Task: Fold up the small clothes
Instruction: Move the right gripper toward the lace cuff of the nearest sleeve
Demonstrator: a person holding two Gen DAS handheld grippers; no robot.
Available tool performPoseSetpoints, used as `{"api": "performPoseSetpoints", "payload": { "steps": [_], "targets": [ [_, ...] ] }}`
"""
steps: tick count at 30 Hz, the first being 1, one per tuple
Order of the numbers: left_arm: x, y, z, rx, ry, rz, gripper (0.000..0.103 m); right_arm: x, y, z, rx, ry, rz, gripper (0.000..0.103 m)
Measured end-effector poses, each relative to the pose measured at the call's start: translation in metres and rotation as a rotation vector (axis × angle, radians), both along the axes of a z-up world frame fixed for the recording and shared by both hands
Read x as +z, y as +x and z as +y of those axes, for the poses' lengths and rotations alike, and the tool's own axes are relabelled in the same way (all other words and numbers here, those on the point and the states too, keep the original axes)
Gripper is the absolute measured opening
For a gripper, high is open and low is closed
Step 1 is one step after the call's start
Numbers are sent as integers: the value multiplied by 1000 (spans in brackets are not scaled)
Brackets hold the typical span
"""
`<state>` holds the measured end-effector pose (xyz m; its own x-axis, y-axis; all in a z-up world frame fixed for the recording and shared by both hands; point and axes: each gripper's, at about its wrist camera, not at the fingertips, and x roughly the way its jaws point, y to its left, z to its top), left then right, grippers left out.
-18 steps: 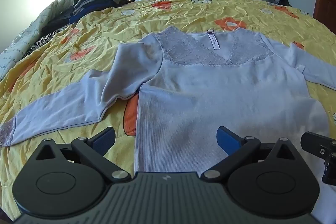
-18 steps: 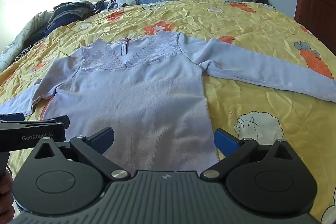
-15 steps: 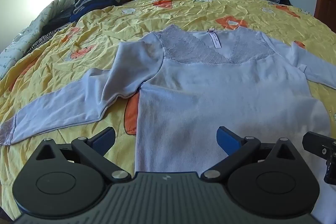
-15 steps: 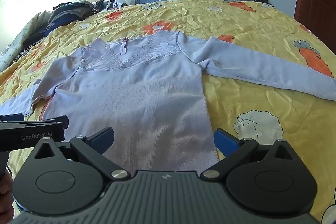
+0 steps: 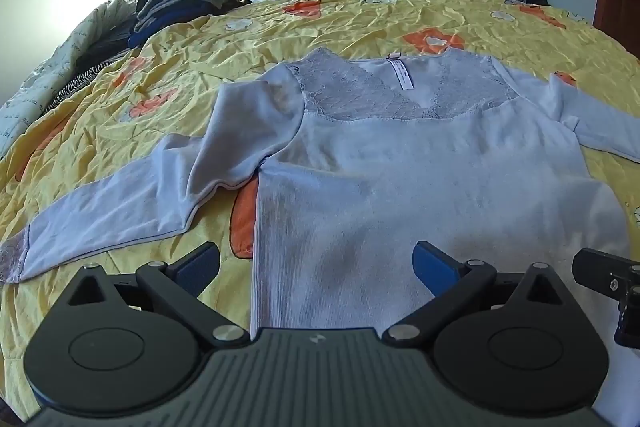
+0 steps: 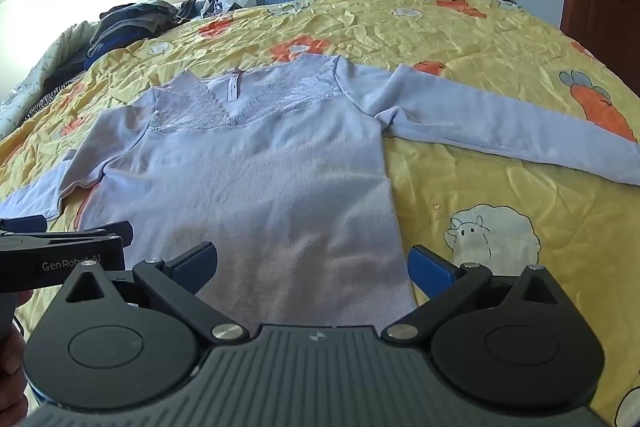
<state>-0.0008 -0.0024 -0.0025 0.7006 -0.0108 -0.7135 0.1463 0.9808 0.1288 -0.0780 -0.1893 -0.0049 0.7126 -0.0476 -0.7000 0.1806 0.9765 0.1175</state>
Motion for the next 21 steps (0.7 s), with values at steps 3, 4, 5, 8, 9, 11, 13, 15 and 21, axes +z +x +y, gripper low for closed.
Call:
{"api": "performPoseSetpoints", "payload": {
  "steps": [3,4,5,8,9,11,13,15,21],
  "targets": [
    [0,0,0,1,-6,3,103,-1,-3,-1,0,-2,-1,102],
    [0,0,0,4,-8,4,103,0,-3,-1,-1,0,1,102],
    [0,0,1,6,-10,3,103,0,-2,0,-2,0,2,102],
    [0,1,1,10,-15,5,103,-2,0,1,-2,3,2,102],
    [-1,2,1,11,-15,5,103,-2,0,-2,-3,9,3,102],
    [-2,2,0,11,-13,8,103,-2,-1,-3,-1,14,4,102],
    [-3,2,0,10,-12,11,103,-2,-1,-3,1,15,2,102],
    [-4,2,0,11,-9,10,103,-2,-2,-3,1,12,-2,102],
    [-3,2,2,15,-33,7,103,-2,-3,-5,5,28,-12,102]
  ]
}}
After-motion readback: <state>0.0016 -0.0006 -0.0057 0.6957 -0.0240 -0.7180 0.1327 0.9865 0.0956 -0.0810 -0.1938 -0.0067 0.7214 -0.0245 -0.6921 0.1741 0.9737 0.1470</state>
